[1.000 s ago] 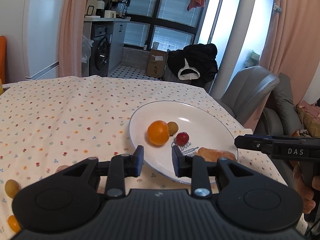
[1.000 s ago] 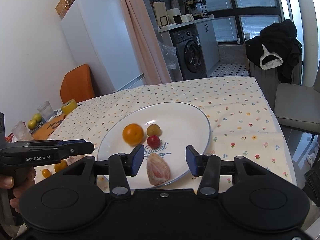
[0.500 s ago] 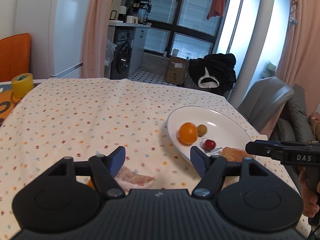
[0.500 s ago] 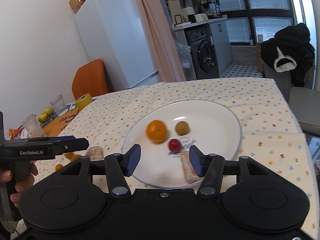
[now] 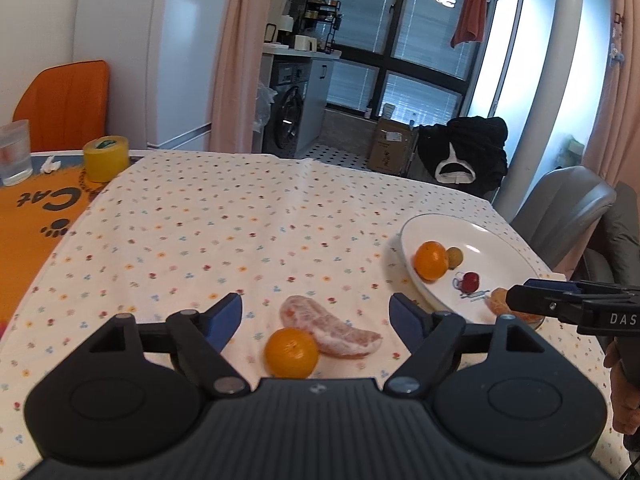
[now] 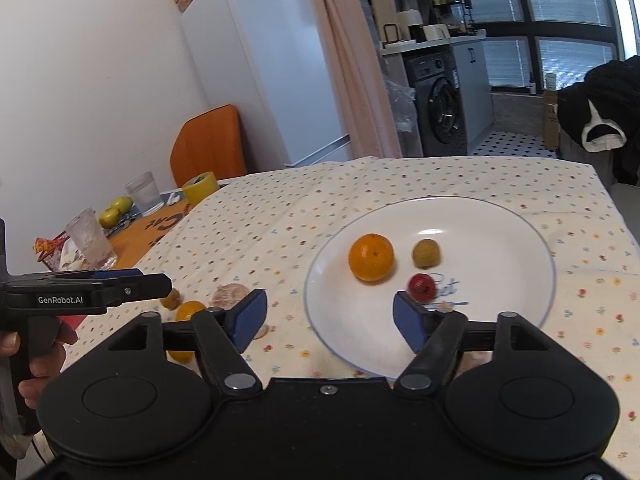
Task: Organize fruits
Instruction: 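Move the left tool to a small orange while right approaches a pomelo segment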
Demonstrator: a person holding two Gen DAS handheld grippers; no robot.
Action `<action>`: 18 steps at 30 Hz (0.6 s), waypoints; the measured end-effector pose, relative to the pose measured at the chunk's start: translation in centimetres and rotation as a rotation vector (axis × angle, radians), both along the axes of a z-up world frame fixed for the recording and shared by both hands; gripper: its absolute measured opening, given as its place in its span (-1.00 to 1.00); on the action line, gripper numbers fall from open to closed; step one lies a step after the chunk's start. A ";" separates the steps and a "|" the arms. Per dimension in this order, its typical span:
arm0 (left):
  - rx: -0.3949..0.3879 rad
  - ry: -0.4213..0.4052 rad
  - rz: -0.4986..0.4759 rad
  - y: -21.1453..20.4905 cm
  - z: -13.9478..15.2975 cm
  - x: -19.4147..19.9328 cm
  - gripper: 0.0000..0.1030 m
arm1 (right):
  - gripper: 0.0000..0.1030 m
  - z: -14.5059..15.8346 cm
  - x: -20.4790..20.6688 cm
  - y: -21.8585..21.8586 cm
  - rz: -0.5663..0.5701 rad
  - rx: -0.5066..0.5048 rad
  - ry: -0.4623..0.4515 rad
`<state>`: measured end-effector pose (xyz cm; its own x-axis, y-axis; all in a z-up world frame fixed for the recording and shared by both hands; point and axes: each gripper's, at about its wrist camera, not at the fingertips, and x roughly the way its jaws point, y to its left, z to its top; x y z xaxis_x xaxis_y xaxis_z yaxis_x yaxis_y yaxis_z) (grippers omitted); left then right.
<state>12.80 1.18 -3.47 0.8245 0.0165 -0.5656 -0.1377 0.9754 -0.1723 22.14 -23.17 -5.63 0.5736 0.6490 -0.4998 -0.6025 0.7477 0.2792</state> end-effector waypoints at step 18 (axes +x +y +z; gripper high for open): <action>0.001 0.037 0.114 4.4 -1.7 -3.0 0.66 | 0.84 -0.3 -0.6 4.8 0.114 -0.010 0.016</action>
<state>9.82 5.54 -5.12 0.7961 0.1093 -0.5952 -0.2535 0.9533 -0.1640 21.55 -18.38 -5.90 0.4882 0.7042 -0.5156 -0.6792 0.6775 0.2823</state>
